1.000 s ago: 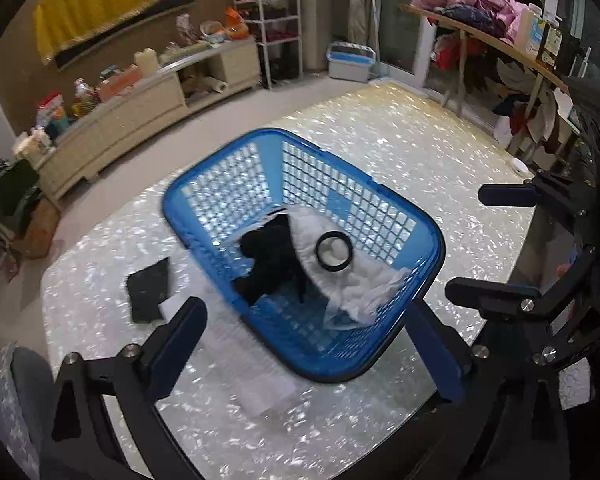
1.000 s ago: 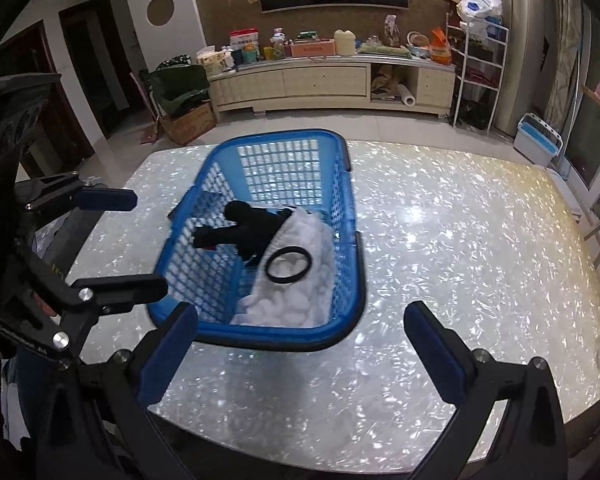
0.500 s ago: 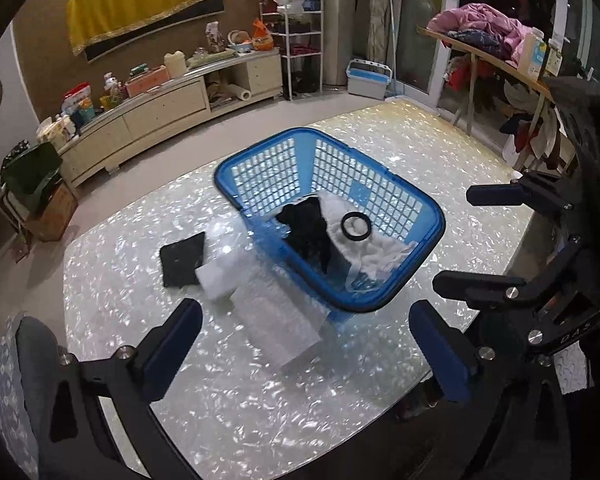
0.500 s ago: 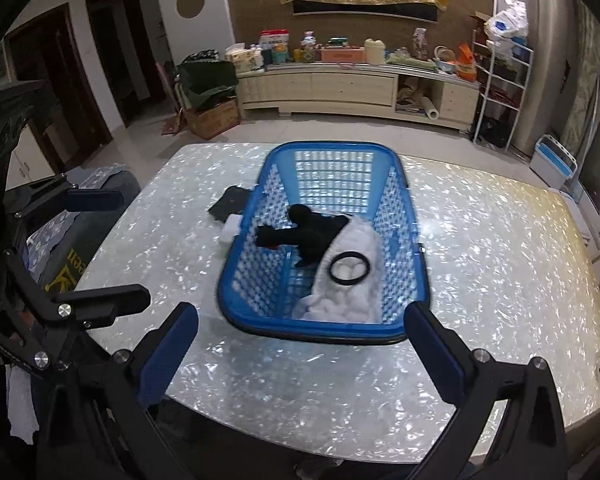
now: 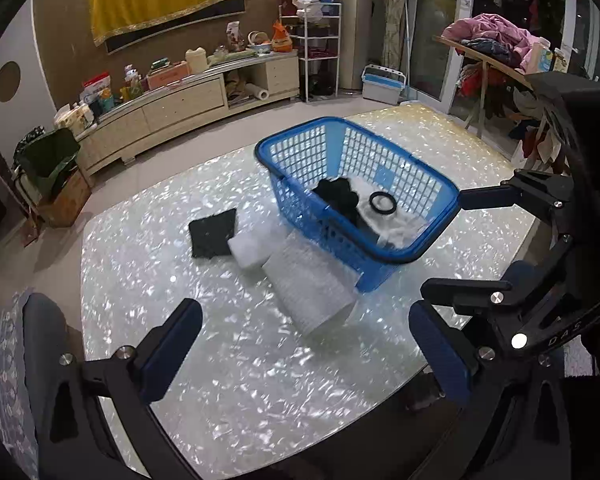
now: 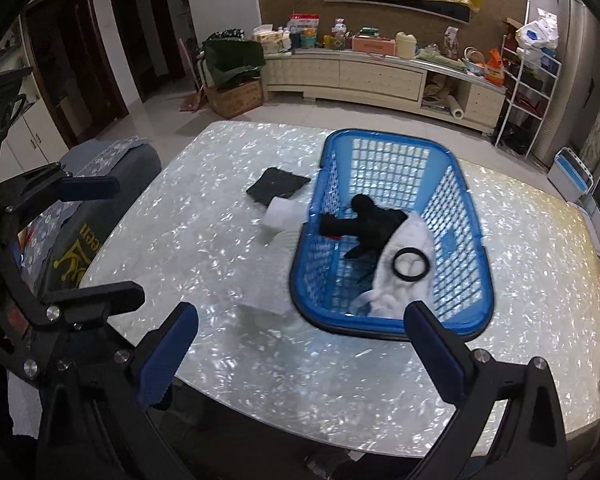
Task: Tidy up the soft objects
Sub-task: 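Move the right gripper toward the folded white waffle towel beside the basket, then grasp the waffle towel by its end with the right gripper and lift, then carry the waffle towel into the basket and release it with right while left reaches for the white foam block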
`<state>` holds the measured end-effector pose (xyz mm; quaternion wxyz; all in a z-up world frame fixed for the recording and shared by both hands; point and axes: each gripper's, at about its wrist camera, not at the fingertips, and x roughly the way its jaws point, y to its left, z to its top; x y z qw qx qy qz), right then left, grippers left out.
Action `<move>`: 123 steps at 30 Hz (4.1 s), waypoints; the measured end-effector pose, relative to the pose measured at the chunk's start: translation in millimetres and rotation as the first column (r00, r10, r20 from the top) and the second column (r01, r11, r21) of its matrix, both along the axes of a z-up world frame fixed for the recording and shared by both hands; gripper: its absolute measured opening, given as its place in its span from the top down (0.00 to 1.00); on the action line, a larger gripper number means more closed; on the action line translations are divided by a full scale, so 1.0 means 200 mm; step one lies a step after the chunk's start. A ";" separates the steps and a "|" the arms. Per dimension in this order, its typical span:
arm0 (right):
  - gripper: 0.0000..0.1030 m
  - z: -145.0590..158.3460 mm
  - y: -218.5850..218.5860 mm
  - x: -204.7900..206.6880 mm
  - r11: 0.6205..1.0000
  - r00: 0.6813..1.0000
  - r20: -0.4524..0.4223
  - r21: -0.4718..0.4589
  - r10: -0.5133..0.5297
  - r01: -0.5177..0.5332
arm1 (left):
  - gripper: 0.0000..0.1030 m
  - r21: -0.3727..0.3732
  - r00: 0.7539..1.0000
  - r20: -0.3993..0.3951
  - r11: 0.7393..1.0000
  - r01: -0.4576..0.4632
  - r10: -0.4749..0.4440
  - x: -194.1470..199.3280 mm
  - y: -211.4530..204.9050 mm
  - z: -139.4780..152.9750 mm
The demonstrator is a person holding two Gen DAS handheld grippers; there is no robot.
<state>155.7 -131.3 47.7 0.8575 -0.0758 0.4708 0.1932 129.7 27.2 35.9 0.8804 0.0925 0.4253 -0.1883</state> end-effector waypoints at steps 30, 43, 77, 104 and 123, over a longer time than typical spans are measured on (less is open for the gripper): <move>0.00 -0.41 0.60 0.12 0.986 0.973 -0.183 -0.065 0.140 -0.154 | 0.00 -0.037 0.970 -0.164 0.981 -0.188 0.180 0.01 0.56 -0.39; 0.02 -0.62 0.66 0.27 0.982 0.965 -0.250 -0.146 0.080 -0.120 | 0.00 -0.012 0.957 -0.205 0.977 -0.214 0.207 0.19 0.61 -0.59; 0.66 -0.87 0.42 0.50 0.936 0.940 -0.262 -0.327 -0.220 0.128 | 0.00 -0.101 0.934 -0.326 0.977 -0.189 0.147 0.36 0.62 -0.83; 0.87 -0.38 0.37 0.16 0.999 0.974 -0.221 -0.030 -0.046 0.040 | 0.00 -0.068 0.976 -0.180 0.989 -0.135 0.121 0.18 0.41 -0.35; 0.87 0.10 0.04 0.15 0.989 0.995 -0.017 0.105 -0.100 0.101 | 0.00 -0.061 0.996 -0.063 0.996 -0.068 0.064 0.28 0.16 0.05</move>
